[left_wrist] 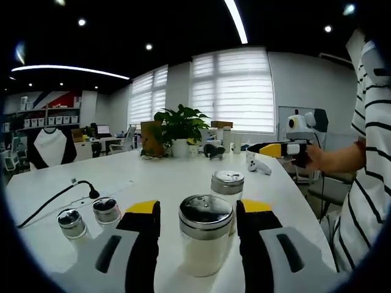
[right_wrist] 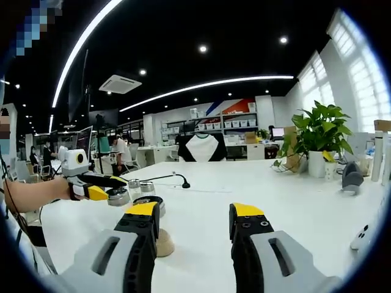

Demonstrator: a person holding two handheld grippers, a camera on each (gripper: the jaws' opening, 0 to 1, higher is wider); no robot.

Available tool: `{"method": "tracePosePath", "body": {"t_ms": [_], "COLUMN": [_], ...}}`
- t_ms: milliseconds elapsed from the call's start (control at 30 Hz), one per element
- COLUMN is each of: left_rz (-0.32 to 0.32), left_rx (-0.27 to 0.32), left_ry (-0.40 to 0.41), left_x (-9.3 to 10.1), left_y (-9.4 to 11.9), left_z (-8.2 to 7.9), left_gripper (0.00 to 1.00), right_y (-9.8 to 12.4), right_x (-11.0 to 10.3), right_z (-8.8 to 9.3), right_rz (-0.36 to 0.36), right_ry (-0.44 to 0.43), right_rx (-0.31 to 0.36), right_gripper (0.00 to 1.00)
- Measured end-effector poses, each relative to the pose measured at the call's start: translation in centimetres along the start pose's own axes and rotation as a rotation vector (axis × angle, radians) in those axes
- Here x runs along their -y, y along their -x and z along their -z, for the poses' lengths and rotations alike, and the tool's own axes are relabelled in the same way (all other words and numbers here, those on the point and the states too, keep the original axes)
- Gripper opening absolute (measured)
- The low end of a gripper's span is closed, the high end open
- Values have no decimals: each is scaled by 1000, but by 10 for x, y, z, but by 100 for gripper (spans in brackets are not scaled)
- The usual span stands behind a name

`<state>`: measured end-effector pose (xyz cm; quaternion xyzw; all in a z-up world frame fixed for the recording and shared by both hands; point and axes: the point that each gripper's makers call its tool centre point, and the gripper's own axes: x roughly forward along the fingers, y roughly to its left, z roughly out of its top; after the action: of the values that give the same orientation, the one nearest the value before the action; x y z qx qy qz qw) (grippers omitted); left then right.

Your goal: Rotate the seasoning bottle until the label or dispensing opening points toward the visible target arrow and the bottle remains upright within the marked orientation range

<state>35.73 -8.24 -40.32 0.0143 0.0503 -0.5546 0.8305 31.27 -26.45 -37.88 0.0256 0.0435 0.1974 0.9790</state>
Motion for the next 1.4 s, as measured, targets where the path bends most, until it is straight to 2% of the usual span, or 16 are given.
{"method": "tracePosePath", "body": {"t_ms": [300, 600, 767, 967, 1167, 1233, 1400], "left_rz": [14, 36, 28, -22, -95, -112, -143], "left_rx": [-47, -42, -43, -22, 5, 11, 8], "left_ry": [-13, -10, -17, -18, -11, -11, -12], "left_x": [0, 3, 3, 3, 2, 1, 0], "left_y": [-6, -8, -9, -9, -8, -7, -7], "left_z": [12, 12, 12, 13, 13, 13, 13], "left_gripper": [52, 40, 40, 40, 40, 39, 39], "right_y": [1, 0, 1, 2, 2, 3, 5], "right_x": [3, 5, 6, 7, 12, 12, 9], "right_z": [0, -1, -4, -6, 4, 1, 1], "right_rz": [9, 8, 13, 22, 32, 38, 41], "right_ry": [-1, 9, 9, 8, -7, -6, -2], "right_rx": [2, -1, 7, 19, -9, 2, 5], "right_gripper": [44, 43, 43, 41, 40, 40, 40]}}
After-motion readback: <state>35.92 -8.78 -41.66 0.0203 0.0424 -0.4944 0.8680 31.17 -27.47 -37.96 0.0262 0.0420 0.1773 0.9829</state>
